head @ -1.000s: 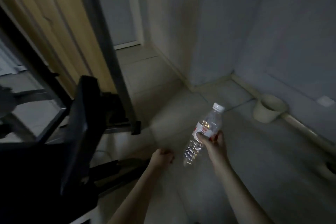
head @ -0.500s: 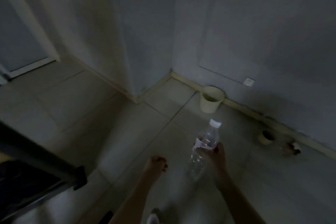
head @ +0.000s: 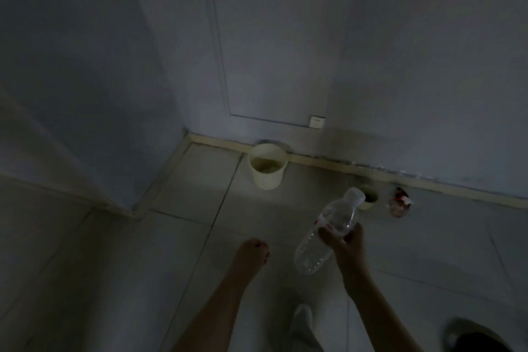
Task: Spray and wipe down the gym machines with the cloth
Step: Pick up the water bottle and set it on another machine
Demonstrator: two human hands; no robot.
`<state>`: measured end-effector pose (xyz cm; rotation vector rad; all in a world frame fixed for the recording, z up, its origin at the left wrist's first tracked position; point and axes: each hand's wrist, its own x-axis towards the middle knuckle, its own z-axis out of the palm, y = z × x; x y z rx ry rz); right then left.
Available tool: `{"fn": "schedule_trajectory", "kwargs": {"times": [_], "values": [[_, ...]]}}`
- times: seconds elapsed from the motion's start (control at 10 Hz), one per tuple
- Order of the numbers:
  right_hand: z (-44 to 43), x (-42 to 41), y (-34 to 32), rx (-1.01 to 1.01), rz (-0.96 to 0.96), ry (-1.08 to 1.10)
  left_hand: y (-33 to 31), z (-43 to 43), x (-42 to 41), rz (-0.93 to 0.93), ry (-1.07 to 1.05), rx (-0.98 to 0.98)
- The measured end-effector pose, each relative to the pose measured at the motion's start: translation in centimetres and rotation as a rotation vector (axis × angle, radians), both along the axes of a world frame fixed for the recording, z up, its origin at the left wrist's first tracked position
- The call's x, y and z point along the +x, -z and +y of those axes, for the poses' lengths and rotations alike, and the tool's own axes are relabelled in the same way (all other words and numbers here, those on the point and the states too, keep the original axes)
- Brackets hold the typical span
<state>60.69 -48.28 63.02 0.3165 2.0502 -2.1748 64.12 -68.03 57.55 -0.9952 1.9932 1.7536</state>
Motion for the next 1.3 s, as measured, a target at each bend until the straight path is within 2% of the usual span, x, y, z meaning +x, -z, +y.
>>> {"fn": "schedule_trajectory", "kwargs": {"times": [0.4,0.6,0.7,0.8,0.9,1.0,1.1,1.2,1.3], "values": [[0.6,-24.5,3.4,0.095,-0.125,0.041,7.3,-0.4,-24.0,-0.091,0.052,-0.024],[-2.9,-37.1,7.4,0.113,-0.111,0.068,8.6,-3.4,-36.7,-0.146,0.097,-0.026],[-4.7,-42.9,9.7,0.129,-0.137,0.064,12.6,-4.6,-42.0,-0.205,0.077,-0.011],[-5.4,-48.0,12.2,0.167,-0.187,0.087,13.2,-4.3,-46.2,-0.243,0.148,-0.037],[-4.6,-52.0,15.6,0.246,-0.212,0.036,13.3,-3.7,-49.9,-0.272,0.216,-0.069],[-3.6,-55.5,20.0,0.294,-0.215,0.017,16.3,-3.3,-53.0,-0.293,0.216,-0.045],[-2.2,-58.6,27.6,0.354,-0.253,-0.033,22.0,-2.5,-54.9,-0.265,0.173,-0.051],[-2.1,-60.7,32.5,0.34,-0.277,-0.065,27.9,-2.3,-56.6,-0.256,0.246,-0.112],[-2.6,-62.5,37.8,0.321,-0.305,-0.088,33.0,-1.9,-57.4,-0.25,0.234,-0.131]]}}
